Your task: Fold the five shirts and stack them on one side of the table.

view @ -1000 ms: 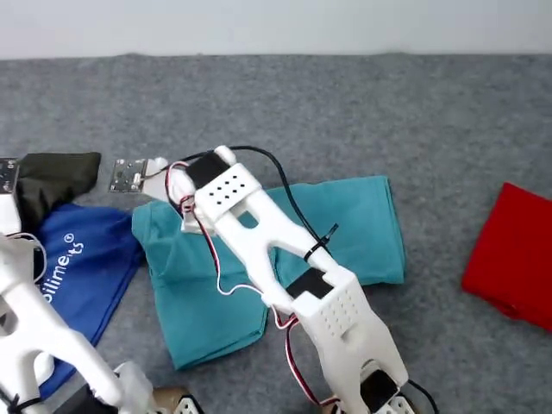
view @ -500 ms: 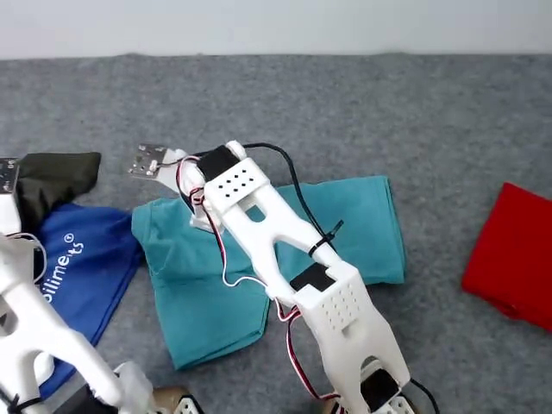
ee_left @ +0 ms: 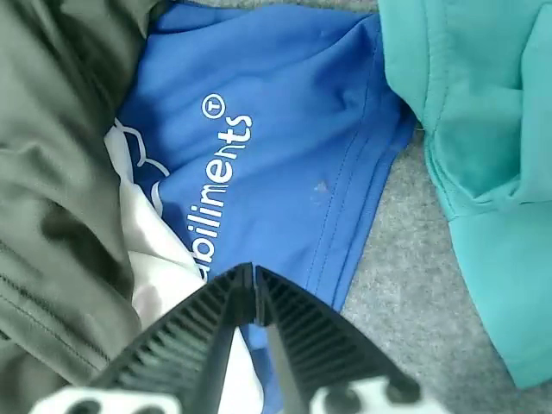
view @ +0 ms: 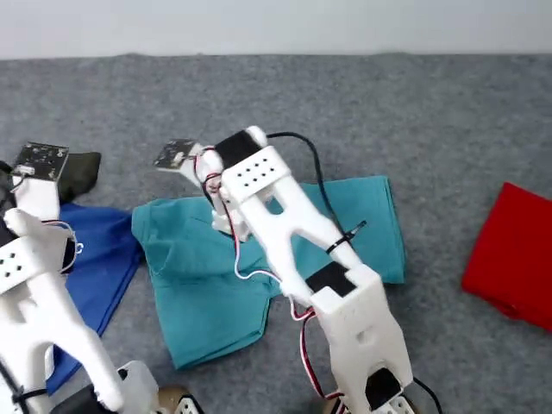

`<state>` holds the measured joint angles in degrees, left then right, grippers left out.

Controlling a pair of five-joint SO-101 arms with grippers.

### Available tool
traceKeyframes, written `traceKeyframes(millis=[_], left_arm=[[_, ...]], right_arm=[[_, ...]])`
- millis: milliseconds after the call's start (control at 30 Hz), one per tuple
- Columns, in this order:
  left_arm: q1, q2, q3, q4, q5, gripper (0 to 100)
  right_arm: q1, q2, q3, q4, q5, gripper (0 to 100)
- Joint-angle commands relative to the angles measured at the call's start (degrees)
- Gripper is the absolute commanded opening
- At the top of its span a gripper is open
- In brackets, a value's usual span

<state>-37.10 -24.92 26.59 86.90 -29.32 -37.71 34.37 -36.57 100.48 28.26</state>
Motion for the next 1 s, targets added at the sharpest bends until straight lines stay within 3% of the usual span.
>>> traceKeyframes(millis=[0,133,267,700,967], left_arm=[[0.53,-0.18,-0.13,0.44,0.09,2],[0.7,-0.18,-0.13,0.26,0.09,2],[2.81,-0.09,-0.04,0.18,0.09,2],[25.41,0.0,12.88,-8.97,0.09,2],[30.07,5.71,16.57,-16.7,0.18,2]], right_arm=[[4.53,-7.87,6.51,2.33,-1.23,0.9],[10.86,-13.23,14.33,2.24,-1.14,0.9],[12.44,-16.13,18.99,2.15,-1.14,0.9],[20.53,-16.75,40.79,-9.63,-1.05,0.9],[23.43,-16.75,42.37,-12.97,-1.41,0.9]])
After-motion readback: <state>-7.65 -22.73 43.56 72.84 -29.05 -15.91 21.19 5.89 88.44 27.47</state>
